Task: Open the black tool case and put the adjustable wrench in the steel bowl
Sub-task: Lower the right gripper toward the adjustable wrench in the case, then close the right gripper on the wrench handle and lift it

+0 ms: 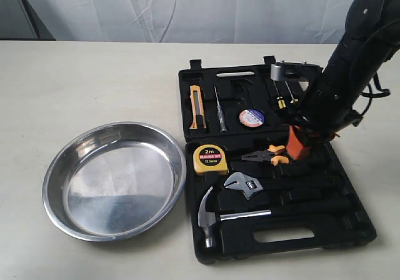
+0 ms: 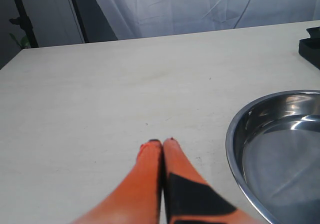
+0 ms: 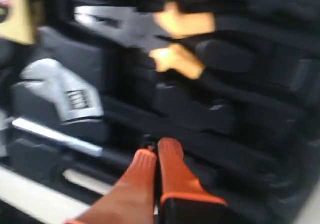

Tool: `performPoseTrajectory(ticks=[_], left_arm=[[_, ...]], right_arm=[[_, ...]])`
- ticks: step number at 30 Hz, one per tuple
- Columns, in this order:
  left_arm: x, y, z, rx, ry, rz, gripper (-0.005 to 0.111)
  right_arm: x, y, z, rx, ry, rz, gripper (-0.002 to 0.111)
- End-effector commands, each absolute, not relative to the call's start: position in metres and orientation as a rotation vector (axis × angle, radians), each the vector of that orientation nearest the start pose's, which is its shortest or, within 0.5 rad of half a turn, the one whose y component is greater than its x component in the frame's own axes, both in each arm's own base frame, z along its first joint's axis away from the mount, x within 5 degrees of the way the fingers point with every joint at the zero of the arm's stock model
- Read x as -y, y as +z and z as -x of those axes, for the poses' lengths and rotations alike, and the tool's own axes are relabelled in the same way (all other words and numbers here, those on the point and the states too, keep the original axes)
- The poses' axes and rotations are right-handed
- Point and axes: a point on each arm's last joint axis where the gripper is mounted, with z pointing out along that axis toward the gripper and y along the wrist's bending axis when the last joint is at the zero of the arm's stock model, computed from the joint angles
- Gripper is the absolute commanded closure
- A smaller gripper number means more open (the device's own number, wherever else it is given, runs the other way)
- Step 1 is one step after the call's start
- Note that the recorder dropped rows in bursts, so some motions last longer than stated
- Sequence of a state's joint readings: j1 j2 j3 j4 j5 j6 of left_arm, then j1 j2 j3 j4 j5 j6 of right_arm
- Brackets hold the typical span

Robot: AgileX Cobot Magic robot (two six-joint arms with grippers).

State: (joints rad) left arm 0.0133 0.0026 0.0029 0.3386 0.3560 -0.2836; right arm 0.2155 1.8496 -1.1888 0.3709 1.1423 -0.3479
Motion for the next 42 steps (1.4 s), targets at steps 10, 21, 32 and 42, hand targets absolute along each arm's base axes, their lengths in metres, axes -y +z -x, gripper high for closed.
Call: performPoseTrajectory(ticks=[10,21,32,42], left_arm=[[-0.011,0.184,-0.053,-1.808,0.142,0.061,0.107],[-0.011,0.184,-0.053,-1.808,0.142,0.061,0.107],[-0.011,0.184,-0.053,-1.808,0.142,0.061,0.107],[-0.011,0.184,-0.053,-1.808,0.142,0.061,0.107]], right_arm=[[-0.142,0.214,-0.324,-2.542,1.259,0.790,0.109],[-0.136,0.196,-0.302,-2.447,0.939,1.578,0.053],[-0.177,0.181,-0.270,-2.107,0.253,2.465,0.055],[-0.180,0.178,-0.281,-2.079,0.028,2.396,0.055]])
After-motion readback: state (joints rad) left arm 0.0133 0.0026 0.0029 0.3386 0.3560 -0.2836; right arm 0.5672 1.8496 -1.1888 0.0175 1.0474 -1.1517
